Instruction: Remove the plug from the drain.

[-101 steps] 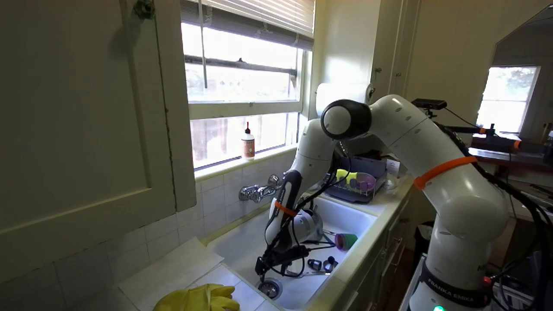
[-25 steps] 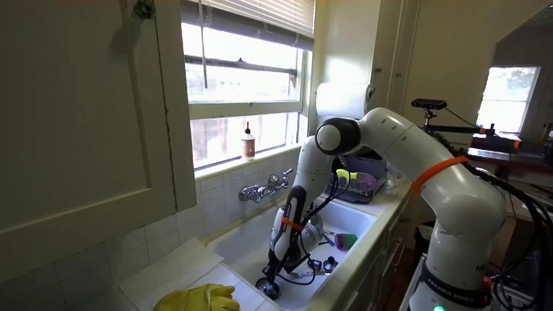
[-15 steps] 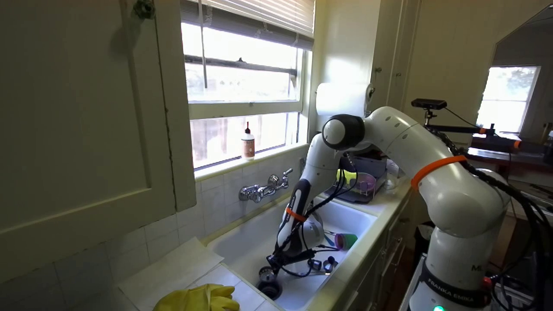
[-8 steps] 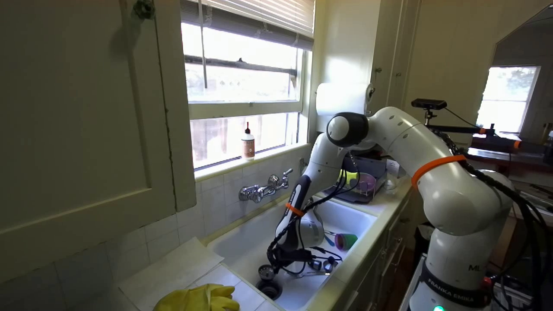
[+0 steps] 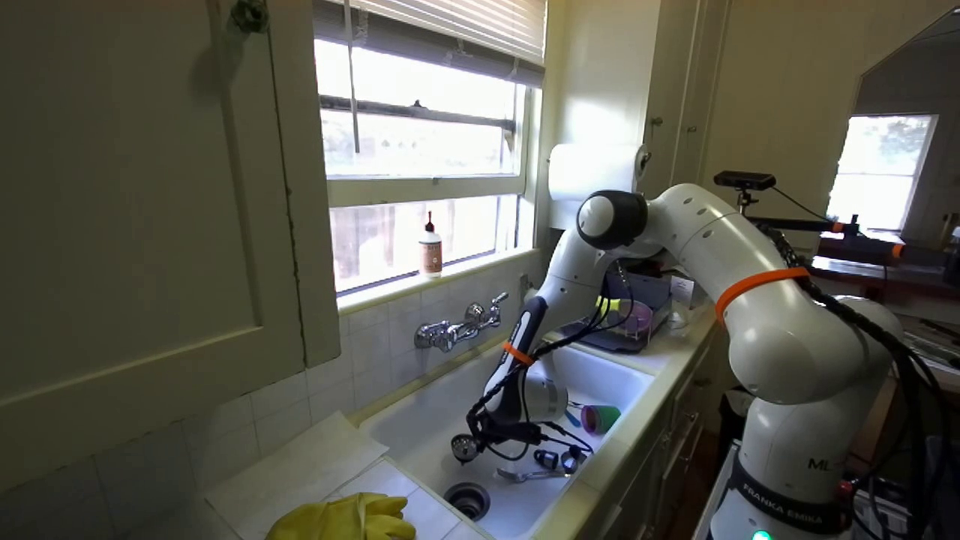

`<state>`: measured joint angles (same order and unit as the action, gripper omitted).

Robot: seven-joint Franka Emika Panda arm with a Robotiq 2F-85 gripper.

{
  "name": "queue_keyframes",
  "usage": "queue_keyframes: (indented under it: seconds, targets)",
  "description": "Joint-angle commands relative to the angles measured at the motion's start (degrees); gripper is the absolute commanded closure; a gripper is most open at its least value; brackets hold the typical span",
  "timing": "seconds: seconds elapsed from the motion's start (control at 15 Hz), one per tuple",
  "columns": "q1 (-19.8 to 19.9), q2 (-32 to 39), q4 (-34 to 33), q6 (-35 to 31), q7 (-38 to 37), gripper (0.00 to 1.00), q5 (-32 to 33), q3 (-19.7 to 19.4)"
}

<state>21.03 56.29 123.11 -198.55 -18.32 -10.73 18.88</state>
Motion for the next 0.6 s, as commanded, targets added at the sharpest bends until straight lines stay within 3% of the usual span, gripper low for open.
queue_keyframes:
  seconds: [0.0,0.27,0.33,0.4,0.53]
  targets:
    - [-0.27,-0.68,0.34,0.76,-2.05,0.99,-0.79,-1.21]
    - [-0.47,-0.72,0.05,1.78,-2.48,0.99,-0.93,-2.31]
    - [-0.67,-0.81,0.04,2.16,-2.63,0.71,-1.13,-2.65]
    - [-0.97,-0.86,0.0,2.53,-2.66,0.7,-1.28,-3.06]
    - [-1.0,-0.83,-0.03,2.89,-2.64,0.56,-1.29,-3.35]
